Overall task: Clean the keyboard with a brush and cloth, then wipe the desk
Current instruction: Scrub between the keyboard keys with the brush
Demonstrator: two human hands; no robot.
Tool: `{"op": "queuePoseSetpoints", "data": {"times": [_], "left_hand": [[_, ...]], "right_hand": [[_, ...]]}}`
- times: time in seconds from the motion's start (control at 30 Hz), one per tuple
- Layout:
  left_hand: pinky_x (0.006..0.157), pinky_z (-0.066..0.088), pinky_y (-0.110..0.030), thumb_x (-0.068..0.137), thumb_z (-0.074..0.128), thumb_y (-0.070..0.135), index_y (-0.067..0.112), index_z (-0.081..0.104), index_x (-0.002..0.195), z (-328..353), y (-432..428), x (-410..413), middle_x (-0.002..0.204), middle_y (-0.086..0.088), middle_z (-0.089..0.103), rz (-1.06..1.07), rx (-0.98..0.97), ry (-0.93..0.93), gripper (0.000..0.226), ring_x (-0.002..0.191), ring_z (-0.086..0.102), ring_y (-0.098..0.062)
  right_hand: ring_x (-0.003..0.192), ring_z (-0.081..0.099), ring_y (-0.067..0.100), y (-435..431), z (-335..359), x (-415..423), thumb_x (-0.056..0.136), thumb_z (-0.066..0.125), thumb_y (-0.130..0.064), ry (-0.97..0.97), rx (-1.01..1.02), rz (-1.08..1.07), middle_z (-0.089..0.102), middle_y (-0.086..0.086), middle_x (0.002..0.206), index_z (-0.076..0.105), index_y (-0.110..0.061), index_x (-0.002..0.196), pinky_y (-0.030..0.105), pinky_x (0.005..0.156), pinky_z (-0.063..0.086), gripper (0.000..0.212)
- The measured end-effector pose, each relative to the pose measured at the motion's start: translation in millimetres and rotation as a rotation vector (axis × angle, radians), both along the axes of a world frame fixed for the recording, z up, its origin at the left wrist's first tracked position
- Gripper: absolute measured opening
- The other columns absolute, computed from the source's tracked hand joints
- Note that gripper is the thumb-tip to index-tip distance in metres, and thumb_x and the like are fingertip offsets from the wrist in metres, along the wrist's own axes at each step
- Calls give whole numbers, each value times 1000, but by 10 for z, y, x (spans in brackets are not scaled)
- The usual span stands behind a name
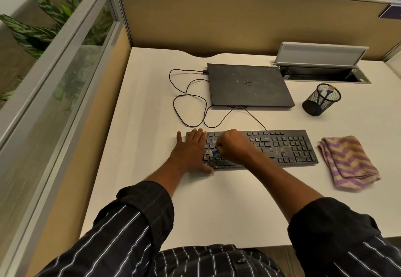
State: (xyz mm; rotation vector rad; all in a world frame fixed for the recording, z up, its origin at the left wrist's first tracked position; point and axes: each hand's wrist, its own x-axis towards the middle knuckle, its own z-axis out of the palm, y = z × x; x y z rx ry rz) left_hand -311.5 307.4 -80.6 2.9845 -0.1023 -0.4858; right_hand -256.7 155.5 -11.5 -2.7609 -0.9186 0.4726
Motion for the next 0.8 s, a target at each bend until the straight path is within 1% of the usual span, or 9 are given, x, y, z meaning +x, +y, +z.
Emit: {"op": "queuePoseSetpoints", "data": {"times": [0.1,0.2,0.3,0.37,0.47,0.53,0.63,0.7,0.8], "left_hand": [[119,6,-66,66,60,89,9,-5,159,11,5,-6,169,-9,-2,2,5,-3,139,155,-1,-26],[119,6,-66,66,59,89,10,-5,159,15,2,-8,169,-9,-2,3,17,0,138,155,-1,-27],[119,6,-66,67,59,89,10,-6,159,14,7,-12,168,-9,-3,7,19,3,138,155,-2,-27],[119,5,-66,67,60,88,10,-6,159,12,16,-12,168,-9,-4,6,19,5,137,155,-3,-26],[119,7,-67,68,59,88,9,-5,159,16,31,-21,169,-9,-3,-2,24,2,136,155,-2,-26],[119,8,-67,68,59,88,9,-4,159,16,29,-20,169,-9,-2,-3,26,-2,136,155,-1,-26],[119,8,-66,68,59,88,9,-3,159,29,23,-18,168,-10,-2,-6,35,-1,136,155,-1,-27],[119,7,-66,68,59,88,10,-3,159,32,25,-16,168,-9,-2,-5,31,3,136,155,-1,-27],[119,7,-66,68,59,88,9,-3,159,30,27,-16,168,-10,-2,-9,29,4,136,155,-1,-27]], "right_hand": [[65,62,18,22,59,16,90,55,-10,-7,49,-21,67,8,75,69,-4,79,31,61,55,19],[64,61,19,81,87,10,92,53,-12,-42,112,-44,68,8,74,71,-6,80,36,63,55,23],[69,62,21,105,35,-51,94,53,-18,-18,25,-23,67,11,80,70,-5,86,36,67,56,22],[73,63,25,100,17,-81,91,57,-19,-30,-29,-22,66,13,83,68,-5,89,37,68,57,18],[68,62,24,116,69,-68,89,59,-17,-23,-20,-40,63,11,76,66,-5,82,37,65,57,16],[67,62,23,137,119,-30,90,57,-16,-43,17,-61,65,10,73,68,-3,78,38,65,56,20],[72,63,22,132,142,15,91,58,-15,-92,35,-93,68,10,80,70,-4,84,38,70,56,17],[77,63,22,111,123,3,91,62,-17,-67,-5,-101,67,11,86,69,-4,91,36,73,57,15],[76,63,22,85,77,-33,90,64,-18,-30,-57,-73,67,11,88,66,-5,92,33,70,56,14]]}}
